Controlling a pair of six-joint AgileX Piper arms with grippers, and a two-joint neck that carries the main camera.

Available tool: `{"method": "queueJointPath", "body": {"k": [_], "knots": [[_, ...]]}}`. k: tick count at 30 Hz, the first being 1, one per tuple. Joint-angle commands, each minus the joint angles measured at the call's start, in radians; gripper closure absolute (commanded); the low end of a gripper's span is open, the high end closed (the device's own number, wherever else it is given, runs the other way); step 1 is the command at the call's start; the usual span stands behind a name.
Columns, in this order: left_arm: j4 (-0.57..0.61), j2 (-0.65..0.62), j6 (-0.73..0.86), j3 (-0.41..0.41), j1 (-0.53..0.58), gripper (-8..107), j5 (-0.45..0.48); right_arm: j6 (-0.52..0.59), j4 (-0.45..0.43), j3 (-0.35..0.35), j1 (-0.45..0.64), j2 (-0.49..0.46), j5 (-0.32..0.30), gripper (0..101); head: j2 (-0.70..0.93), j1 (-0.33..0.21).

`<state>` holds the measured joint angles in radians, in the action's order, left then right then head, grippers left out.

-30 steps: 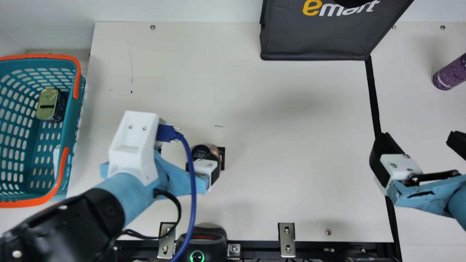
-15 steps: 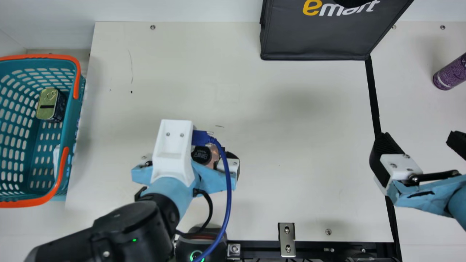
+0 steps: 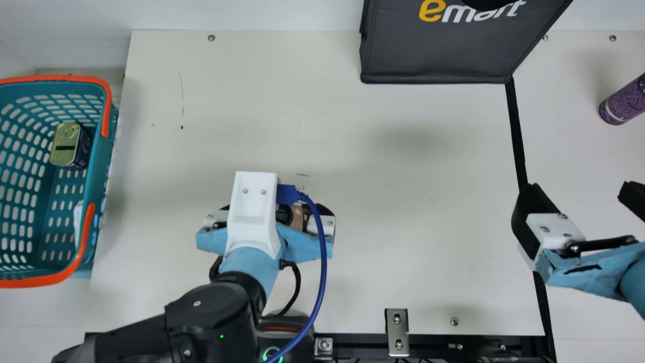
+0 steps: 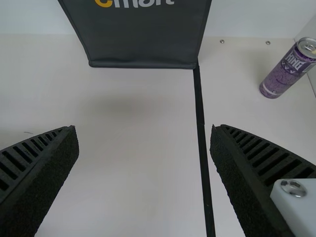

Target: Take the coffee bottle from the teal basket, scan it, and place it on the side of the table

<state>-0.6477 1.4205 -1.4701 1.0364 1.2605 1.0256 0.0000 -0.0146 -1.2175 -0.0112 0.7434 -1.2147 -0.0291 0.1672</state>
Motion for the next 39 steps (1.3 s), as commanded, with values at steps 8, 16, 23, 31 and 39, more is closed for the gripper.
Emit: {"method": "queueJointPath", "body": {"k": [8,16,23,31,39], "knots": [[-0.022,0.000,-0.027,-0.020,0.002,82,-0.022,0.000,0.000,0.000,0.000,0.000,0.000,6,0.002,-0.029],[-0.026,-0.035,0.040,-0.036,0.005,107,-0.036,0.000,0.000,0.000,0.000,0.000,0.000,6,0.002,-0.029],[0.024,-0.104,0.250,-0.044,-0.017,107,-0.089,0.000,0.000,0.000,0.000,0.000,0.000,6,0.002,-0.029],[0.161,-0.180,0.640,-0.067,-0.056,107,-0.188,0.000,0.000,0.000,0.000,0.000,-0.001,6,0.002,-0.029],[0.386,-0.223,1.083,-0.091,-0.125,107,-0.260,0.000,0.000,0.000,0.000,0.000,-0.001,6,0.002,-0.029]]}}
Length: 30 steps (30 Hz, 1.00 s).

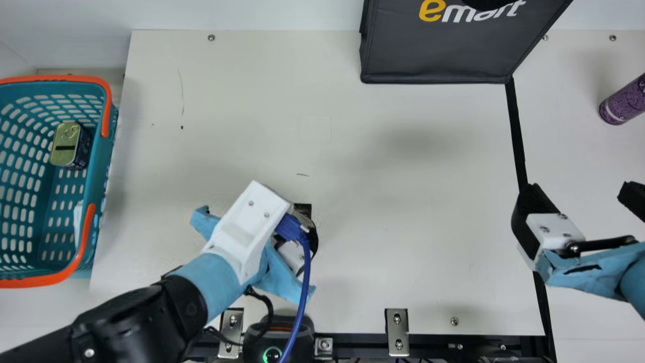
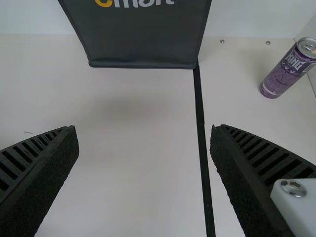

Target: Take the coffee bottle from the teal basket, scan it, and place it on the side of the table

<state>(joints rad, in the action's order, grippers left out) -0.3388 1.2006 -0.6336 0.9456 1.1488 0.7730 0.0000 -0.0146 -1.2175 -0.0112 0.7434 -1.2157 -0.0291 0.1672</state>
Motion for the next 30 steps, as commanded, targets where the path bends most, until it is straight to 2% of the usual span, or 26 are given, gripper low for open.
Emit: {"method": "queueJointPath", "body": {"k": [1,7,14,30], "knots": [[0.104,-0.005,0.295,-0.002,-0.022,107,-0.012,0.000,0.000,0.000,0.000,0.000,0.000,6,0.002,-0.029],[0.274,-0.015,0.604,0.008,-0.102,107,-0.013,0.000,0.000,0.000,0.000,0.000,0.000,6,0.002,-0.029],[0.475,-0.014,0.952,0.038,-0.219,107,0.035,0.000,0.000,0.000,0.000,0.000,0.000,6,0.002,-0.029],[0.908,0.038,1.646,0.113,-0.539,107,0.258,0.000,0.000,0.000,0.000,0.000,0.000,6,0.002,-0.029]]}}
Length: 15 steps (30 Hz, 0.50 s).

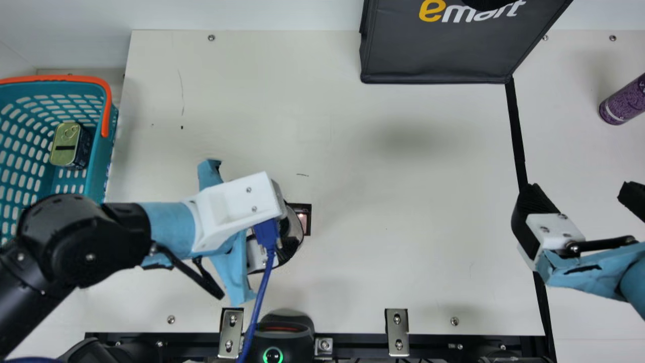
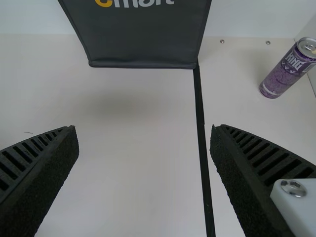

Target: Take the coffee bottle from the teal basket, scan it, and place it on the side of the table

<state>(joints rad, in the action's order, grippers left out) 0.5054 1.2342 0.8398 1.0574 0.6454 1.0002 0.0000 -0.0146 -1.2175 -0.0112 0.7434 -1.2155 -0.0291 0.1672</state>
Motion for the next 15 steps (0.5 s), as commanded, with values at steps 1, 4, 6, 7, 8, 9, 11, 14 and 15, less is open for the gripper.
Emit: {"method": "queueJointPath", "body": {"k": [1,4,6,7,8,9,11,14,15], "knots": [[0.085,0.009,0.212,0.002,-0.054,107,0.049,0.000,0.000,0.000,0.000,0.000,0.000,6,0.002,-0.029],[0.133,0.020,0.312,0.006,-0.101,107,0.101,0.000,0.000,0.000,0.000,0.000,0.000,6,0.002,-0.029],[0.158,0.027,0.370,0.009,-0.129,107,0.133,0.000,0.000,0.000,0.000,0.000,0.000,6,0.002,-0.029],[0.168,0.030,0.398,0.010,-0.141,107,0.148,0.000,0.000,0.000,0.000,0.000,0.000,6,0.002,-0.029],[0.176,0.033,0.422,0.011,-0.151,107,0.160,0.000,0.000,0.000,0.000,0.000,0.000,6,0.002,-0.029],[0.184,0.035,0.445,0.012,-0.161,107,0.173,0.000,0.000,0.000,0.000,0.000,0.000,6,0.002,-0.029],[0.197,0.041,0.490,0.014,-0.181,107,0.196,0.000,0.000,0.000,0.000,0.000,0.000,6,0.002,-0.029],[0.212,0.049,0.542,0.015,-0.201,107,0.219,0.000,0.000,0.000,0.000,0.000,0.000,6,0.002,-0.029],[0.216,0.052,0.556,0.013,-0.203,107,0.220,0.000,0.000,0.000,0.000,0.000,0.000,6,0.002,-0.029]]}}
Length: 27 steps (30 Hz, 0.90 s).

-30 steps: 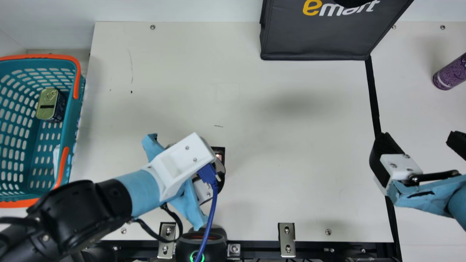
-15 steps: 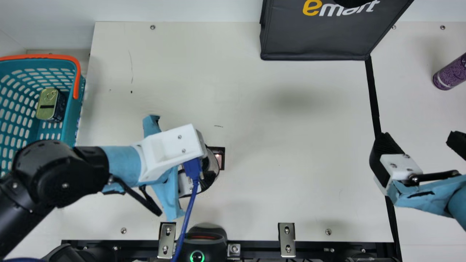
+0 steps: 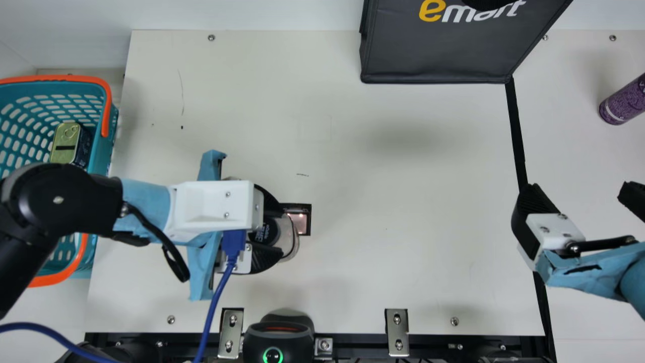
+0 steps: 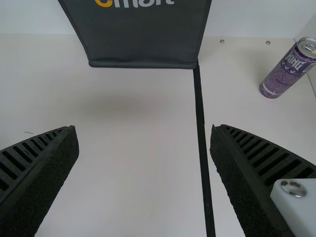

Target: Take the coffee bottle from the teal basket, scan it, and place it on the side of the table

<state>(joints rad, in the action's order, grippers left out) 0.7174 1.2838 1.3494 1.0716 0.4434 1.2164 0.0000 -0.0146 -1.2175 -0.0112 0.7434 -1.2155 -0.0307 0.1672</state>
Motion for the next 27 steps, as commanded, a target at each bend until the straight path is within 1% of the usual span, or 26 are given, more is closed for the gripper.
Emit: {"method": "queueJointPath", "body": {"k": [1,7,23,27], "knots": [[0.008,0.006,0.059,-0.003,-0.002,107,0.004,0.000,0.000,0.000,0.000,0.000,0.000,6,0.003,-0.029],[0.022,0.038,0.110,-0.006,-0.003,107,-0.003,0.000,0.000,0.000,0.000,0.000,0.000,6,0.003,-0.029],[0.019,0.146,0.142,-0.006,0.024,107,-0.087,0.000,0.000,0.000,0.000,0.000,-0.001,6,0.003,-0.029],[0.021,0.160,0.136,-0.008,0.025,94,-0.102,0.000,0.000,0.000,0.000,0.000,-0.001,6,0.003,-0.029]]}}
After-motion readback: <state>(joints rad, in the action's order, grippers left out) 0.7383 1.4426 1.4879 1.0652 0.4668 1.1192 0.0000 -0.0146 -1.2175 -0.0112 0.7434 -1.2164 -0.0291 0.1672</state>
